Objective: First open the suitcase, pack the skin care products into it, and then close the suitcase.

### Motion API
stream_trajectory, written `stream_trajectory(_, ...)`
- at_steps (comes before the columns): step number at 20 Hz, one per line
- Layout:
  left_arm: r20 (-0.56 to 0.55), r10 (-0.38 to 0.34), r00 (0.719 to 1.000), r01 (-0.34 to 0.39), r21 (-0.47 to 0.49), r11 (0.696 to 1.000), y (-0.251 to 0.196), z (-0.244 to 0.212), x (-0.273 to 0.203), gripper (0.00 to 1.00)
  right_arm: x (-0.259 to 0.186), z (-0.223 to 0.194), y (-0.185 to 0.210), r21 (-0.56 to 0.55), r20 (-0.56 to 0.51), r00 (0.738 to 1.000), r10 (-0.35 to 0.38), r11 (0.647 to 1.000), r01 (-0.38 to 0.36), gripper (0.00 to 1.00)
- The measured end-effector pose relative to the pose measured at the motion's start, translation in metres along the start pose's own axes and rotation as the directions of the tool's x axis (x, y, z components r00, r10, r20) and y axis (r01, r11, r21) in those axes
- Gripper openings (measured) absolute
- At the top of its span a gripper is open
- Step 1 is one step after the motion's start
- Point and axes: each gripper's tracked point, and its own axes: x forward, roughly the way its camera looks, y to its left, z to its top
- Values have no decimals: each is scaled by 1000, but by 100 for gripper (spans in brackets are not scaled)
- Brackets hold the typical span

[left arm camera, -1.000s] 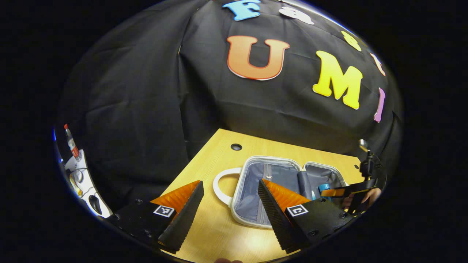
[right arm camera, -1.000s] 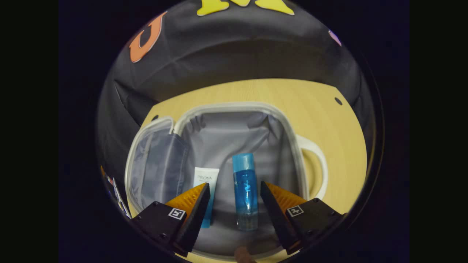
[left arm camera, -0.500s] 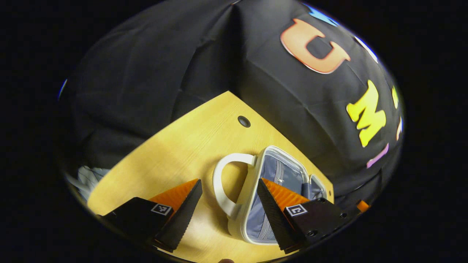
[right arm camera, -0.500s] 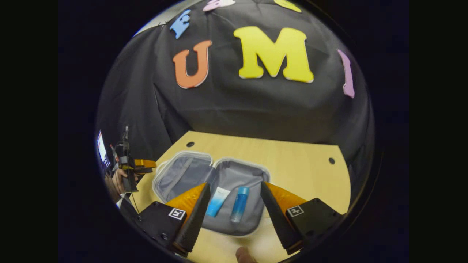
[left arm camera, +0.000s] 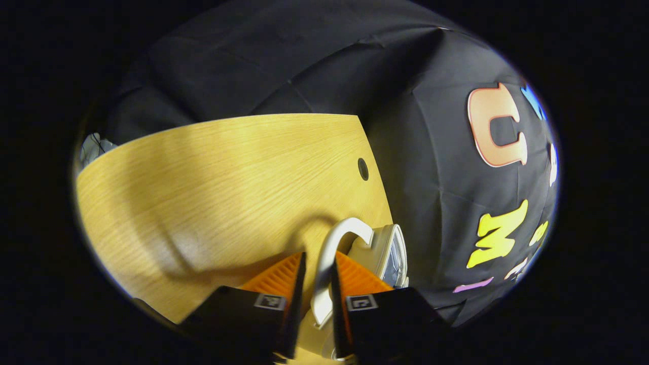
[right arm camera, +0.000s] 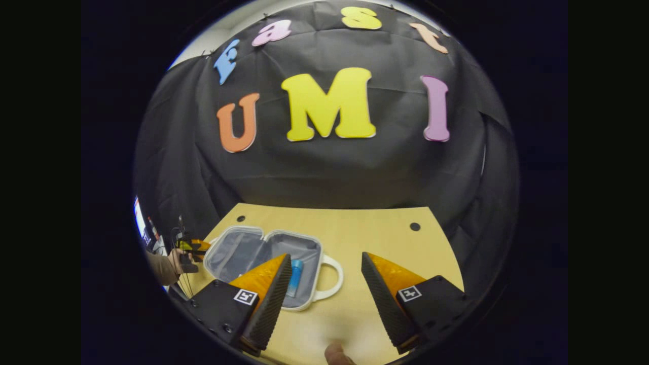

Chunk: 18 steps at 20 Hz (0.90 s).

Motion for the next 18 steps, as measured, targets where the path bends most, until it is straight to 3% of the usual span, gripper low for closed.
stream_trajectory(3, -26, -26, 999, 27, 4, 1000, -7, -4, -5, 12, -16, 0, -27, 77, 10, 999, -52, 996, 51, 77)
stream_trajectory(4, -18, -32, 999, 33, 19, 999, -14, -2, -9, 12, -22, 1, -34, 91, 17, 998, -60, 994, 58, 82)
stream_trajectory(5, -9, -20, 1000, 20, 42, 999, -16, 0, -11, 17, -24, 3, -37, 96, 27, 998, -65, 994, 62, 78)
stream_trajectory(6, -3, -10, 1000, 10, 73, 997, -22, 0, -15, 8, -28, 4, -42, 88, 37, 997, -74, 994, 71, 78)
stream_trajectory(7, 5, 0, 1000, 0, 112, 994, -30, 2, -19, 7, -32, 5, -42, 80, 50, 996, -72, 994, 68, 81)
stream_trajectory(8, 20, 7, 1000, -10, 163, 987, -43, 4, -25, 7, -35, 7, -41, 79, 62, 996, -68, 995, 63, 77)
stream_trajectory(11, 56, -22, 998, 3, 314, 949, -89, 8, -48, 5, -42, 6, -42, 84, 73, 996, -48, 996, 42, 82)
stream_trajectory(16, 86, -126, 988, 76, 436, 897, -183, -11, -86, 5, -47, 17, -52, 73, 110, 994, 4, 997, -12, 78)
stream_trajectory(18, 85, -161, 983, 100, 483, 870, -213, -30, -97, 5, -49, 22, -59, 50, 124, 992, 30, 998, -36, 82)
